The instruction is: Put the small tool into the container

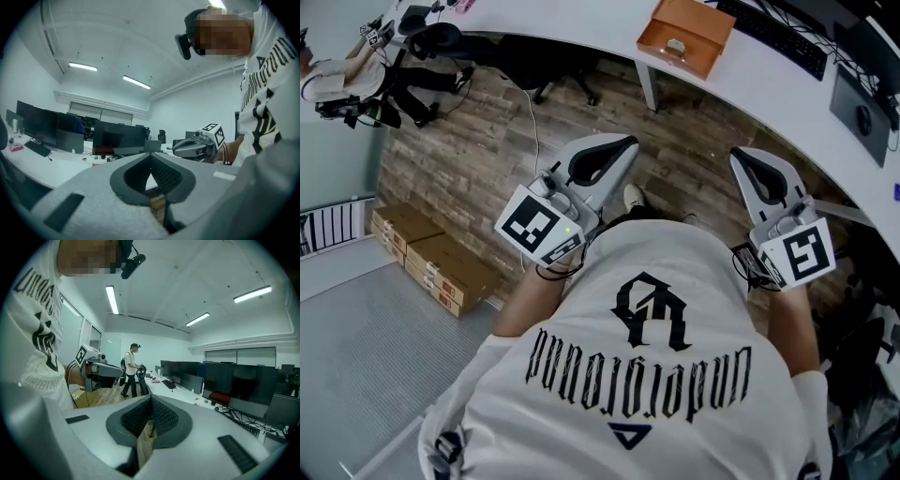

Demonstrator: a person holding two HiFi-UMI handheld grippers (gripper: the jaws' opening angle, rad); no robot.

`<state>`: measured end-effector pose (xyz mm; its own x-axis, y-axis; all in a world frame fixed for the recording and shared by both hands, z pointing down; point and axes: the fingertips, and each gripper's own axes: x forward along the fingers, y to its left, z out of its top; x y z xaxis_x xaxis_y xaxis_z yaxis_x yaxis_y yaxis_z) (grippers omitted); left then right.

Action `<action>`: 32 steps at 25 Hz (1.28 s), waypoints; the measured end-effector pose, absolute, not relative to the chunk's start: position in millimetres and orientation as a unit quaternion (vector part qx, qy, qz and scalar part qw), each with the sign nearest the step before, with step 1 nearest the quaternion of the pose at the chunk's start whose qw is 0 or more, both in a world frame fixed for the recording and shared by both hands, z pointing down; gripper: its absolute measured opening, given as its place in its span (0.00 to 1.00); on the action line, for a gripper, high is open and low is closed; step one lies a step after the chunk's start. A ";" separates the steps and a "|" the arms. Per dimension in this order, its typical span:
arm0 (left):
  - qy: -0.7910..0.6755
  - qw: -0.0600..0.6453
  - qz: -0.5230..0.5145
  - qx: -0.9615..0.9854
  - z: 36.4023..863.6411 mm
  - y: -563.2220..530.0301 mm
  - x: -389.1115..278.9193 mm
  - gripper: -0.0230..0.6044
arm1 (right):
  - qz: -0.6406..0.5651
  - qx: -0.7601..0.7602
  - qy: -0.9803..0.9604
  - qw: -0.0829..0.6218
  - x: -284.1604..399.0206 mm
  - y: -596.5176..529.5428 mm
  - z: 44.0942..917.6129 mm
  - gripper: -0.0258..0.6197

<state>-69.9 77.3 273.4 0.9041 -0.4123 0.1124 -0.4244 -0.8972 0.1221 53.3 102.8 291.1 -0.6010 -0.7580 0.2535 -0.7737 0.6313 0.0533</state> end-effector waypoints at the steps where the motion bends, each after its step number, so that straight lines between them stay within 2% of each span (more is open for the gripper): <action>1: -0.219 0.076 0.044 0.972 276.4 84.2 -64.0 0.06 | 0.033 0.425 -0.895 0.127 60.6 112.3 293.5 0.06; 13: -0.232 0.092 0.061 0.967 301.6 163.3 11.3 0.06 | 0.049 0.404 -0.905 0.125 139.8 194.3 319.3 0.06; 32: -0.255 0.092 0.053 0.961 299.9 182.0 22.0 0.06 | 0.041 0.390 -0.912 0.124 152.3 205.9 315.2 0.06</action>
<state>22.0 182.0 299.9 0.8642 -0.4808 0.1483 -0.5001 -0.8531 0.1490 152.3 205.9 315.2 -0.6658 -0.7000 0.2581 -0.7205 0.6932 0.0215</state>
